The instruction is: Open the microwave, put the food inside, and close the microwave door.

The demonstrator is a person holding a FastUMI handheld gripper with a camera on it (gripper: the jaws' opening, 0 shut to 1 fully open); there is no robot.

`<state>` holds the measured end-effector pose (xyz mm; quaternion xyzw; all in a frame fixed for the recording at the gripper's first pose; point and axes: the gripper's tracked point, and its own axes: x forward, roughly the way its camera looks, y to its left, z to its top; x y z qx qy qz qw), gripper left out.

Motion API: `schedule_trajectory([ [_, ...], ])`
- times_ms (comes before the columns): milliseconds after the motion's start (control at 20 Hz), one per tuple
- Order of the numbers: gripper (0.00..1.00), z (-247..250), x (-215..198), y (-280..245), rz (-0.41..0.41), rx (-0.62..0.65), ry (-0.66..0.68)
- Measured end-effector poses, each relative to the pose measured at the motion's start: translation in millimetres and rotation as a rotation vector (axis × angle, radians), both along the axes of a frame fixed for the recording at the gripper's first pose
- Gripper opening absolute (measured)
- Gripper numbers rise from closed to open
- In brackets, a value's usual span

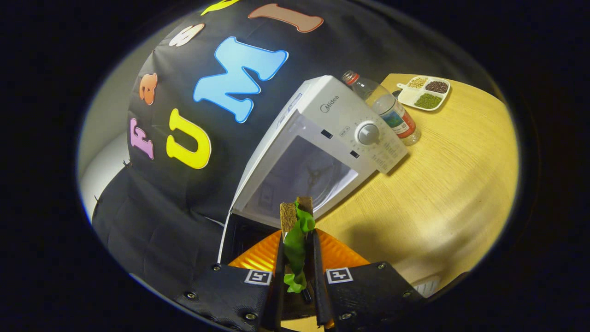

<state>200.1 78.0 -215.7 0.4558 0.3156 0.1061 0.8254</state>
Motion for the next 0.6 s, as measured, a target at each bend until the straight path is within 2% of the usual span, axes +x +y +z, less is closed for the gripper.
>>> schedule_trajectory([
  [250,0.28,-13,42,18,-0.073,0.032,-0.045],
  [600,0.28,-37,91,51,-0.118,0.085,-0.091],
])
